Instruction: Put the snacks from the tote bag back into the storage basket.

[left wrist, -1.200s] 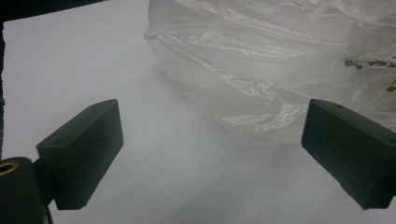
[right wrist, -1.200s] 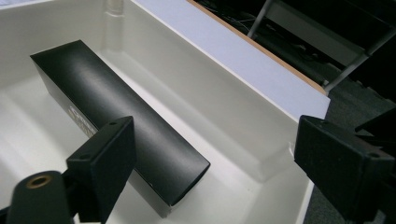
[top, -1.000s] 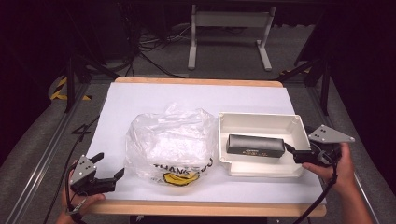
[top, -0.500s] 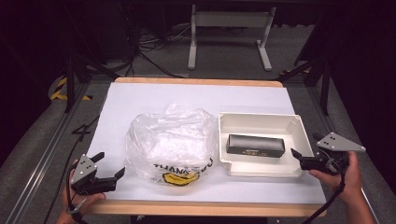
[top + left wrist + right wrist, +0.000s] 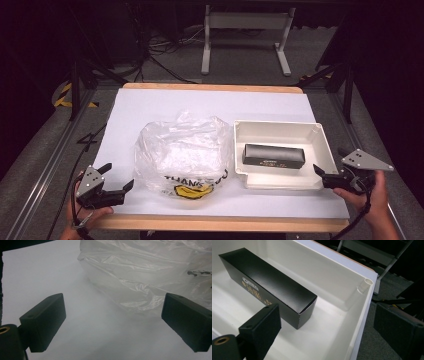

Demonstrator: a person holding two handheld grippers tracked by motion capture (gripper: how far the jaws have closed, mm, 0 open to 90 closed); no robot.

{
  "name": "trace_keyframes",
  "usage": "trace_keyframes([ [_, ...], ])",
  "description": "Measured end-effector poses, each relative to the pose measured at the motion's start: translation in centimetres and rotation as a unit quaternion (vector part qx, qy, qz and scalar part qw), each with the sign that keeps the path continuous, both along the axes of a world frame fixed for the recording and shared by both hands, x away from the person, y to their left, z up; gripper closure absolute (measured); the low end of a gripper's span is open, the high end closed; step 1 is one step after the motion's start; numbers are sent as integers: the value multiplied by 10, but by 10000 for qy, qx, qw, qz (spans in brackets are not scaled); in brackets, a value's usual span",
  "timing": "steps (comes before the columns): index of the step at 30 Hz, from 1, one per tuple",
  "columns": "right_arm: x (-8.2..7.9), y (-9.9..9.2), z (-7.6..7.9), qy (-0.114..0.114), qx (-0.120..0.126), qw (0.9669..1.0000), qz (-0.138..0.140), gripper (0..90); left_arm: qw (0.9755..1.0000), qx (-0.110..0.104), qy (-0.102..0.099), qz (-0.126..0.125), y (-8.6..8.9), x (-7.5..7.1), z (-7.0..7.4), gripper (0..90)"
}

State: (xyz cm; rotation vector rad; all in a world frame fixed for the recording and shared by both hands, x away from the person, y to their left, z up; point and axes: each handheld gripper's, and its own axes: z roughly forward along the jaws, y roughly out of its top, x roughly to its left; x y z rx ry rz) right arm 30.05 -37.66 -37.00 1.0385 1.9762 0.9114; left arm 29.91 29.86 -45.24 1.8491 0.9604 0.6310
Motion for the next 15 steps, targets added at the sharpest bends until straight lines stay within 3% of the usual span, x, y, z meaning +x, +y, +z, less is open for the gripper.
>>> trace_keyframes([
  [10, -12, -5, -21, -314, 168, 9993, -103, 79, 10000, 7, 4, -7, 0, 1, -1, 64],
  [15, -19, -9, -33, -393, 363, 9985, -135, 72, 10000, -43, 15, 5, 2, 2, -2, 64],
])
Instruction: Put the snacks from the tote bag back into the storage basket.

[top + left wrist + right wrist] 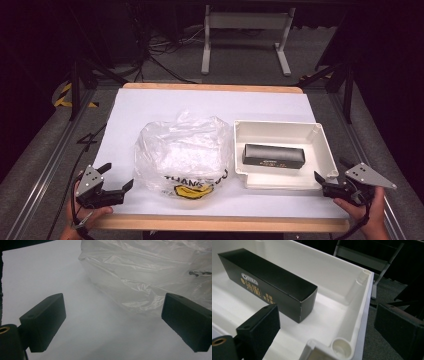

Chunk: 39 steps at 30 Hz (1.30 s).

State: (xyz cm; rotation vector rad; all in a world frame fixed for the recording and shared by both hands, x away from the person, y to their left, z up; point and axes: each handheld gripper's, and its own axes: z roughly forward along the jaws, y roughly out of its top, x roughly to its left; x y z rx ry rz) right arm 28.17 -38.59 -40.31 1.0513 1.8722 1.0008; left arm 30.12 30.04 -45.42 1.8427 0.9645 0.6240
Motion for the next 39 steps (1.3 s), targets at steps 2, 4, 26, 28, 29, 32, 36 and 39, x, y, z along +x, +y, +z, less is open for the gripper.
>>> trace_keyframes([
  [2, -1, -1, -2, -12, 29, 10000, 11, 72, 10000, 9, 1, 6, 0, 0, 0, 64],
  [4, -3, -3, -8, -37, 90, 9999, -74, 71, 10000, 12, 2, 2, 0, 1, 0, 64],
  [26, -15, -9, -40, -193, 239, 9995, -106, 60, 9999, -153, -3, 71, 5, 9, -3, 64],
  [28, -14, -9, -41, -162, 254, 9995, -116, 56, 9998, -164, -29, 60, 6, 8, -3, 64],
  [29, -13, -9, -41, -150, 249, 9995, -125, 53, 9998, -184, -41, 66, 6, 8, -3, 64],
  [32, -14, -10, -41, -157, 310, 9993, -113, 53, 9997, -234, -28, 67, 7, 8, -4, 64],
  [36, -14, -13, -41, -166, 446, 9987, -176, 56, 9997, -252, -5, 48, 8, 8, -3, 64],
  [39, -15, -14, -41, -184, 472, 9986, -178, 56, 9998, -217, -18, 31, 7, 8, -4, 64],
])
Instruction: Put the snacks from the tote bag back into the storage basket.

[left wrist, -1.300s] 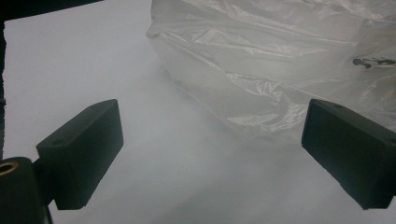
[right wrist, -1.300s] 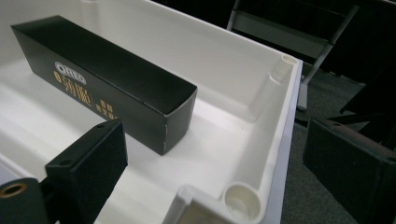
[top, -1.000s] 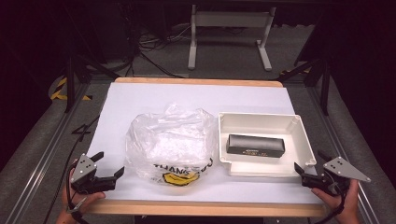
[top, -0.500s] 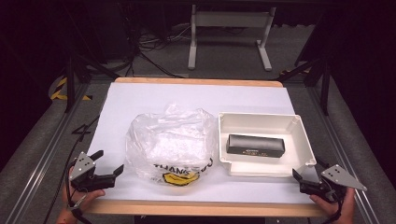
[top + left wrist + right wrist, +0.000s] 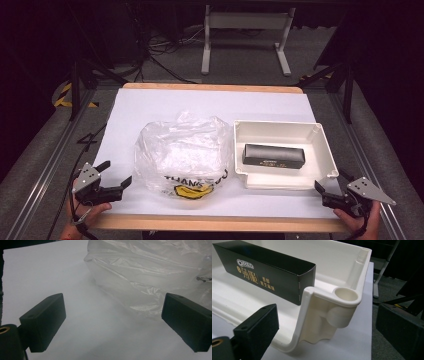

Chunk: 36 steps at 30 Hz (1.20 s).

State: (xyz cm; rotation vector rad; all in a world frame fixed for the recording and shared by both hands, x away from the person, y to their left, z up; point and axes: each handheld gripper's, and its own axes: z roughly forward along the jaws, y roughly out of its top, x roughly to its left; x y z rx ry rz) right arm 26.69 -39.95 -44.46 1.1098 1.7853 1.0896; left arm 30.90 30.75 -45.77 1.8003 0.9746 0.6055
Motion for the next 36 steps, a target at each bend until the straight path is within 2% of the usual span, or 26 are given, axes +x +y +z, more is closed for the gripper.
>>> trace_keyframes([
  [16, -1, 1, 1, -55, -35, 10000, -15, 58, 9999, 60, -121, -60, -5, -2, 4, 64],
  [36, -5, 1, 8, -250, 7, 9997, 19, 60, 9999, 72, -103, -27, -8, 0, 6, 63],
])
